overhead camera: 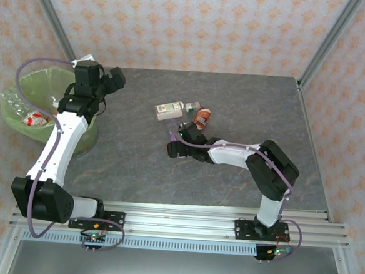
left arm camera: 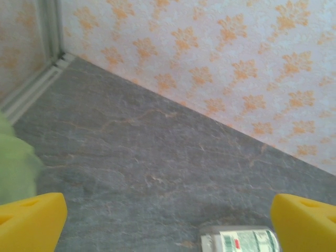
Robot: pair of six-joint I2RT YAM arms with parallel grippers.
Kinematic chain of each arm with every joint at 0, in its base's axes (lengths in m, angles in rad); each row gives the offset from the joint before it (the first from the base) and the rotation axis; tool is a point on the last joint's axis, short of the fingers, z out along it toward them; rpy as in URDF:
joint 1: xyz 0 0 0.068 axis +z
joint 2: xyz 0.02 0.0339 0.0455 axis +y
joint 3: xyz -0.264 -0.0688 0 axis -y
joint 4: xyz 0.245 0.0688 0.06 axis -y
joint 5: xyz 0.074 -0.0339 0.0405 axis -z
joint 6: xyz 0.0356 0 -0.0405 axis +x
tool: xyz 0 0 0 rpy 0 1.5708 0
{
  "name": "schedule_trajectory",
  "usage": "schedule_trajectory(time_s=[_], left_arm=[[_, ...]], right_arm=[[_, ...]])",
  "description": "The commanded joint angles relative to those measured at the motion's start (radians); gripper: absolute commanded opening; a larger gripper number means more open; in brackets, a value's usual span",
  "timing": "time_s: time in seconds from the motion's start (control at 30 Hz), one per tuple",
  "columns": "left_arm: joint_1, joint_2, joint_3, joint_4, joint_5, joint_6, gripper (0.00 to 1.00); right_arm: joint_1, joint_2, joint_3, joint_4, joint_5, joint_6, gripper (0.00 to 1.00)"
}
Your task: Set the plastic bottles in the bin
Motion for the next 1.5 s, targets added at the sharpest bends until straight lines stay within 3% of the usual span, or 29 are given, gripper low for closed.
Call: schedule_trajectory(time_s=[0.0, 0.33, 0.87, 1.13, 1.47], left_arm=[[-0.052, 0.008, 0.008, -0.024, 0.046, -0.017, 1.00], [-0.147, 0.030, -0.026, -0.014, 0.106, -0.065, 1.00], [-0.155, 0.063, -0.027, -0.043, 0.091, -0.069, 1.00], [-0.155, 0.074, -0.026, -0.047, 0.123, -0.068, 1.00], [-0.155, 0.101, -0.033, -0.014, 0.223, -0.070, 1.00]], right_arm=[[0.000, 0.033, 0.035, -0.003, 0.088, -0.009, 0.94], [0.003, 0.098, 0.085, -0.011, 0.124, -0.011, 0.89], [0.034, 0.182, 0.144, -0.051, 0.217, -0.047, 0.76], [0.034, 0.078, 0.057, 0.010, 0.224, -0.014, 0.59], [0.034, -0.051, -0.072, 0.148, 0.214, -0.016, 0.48]])
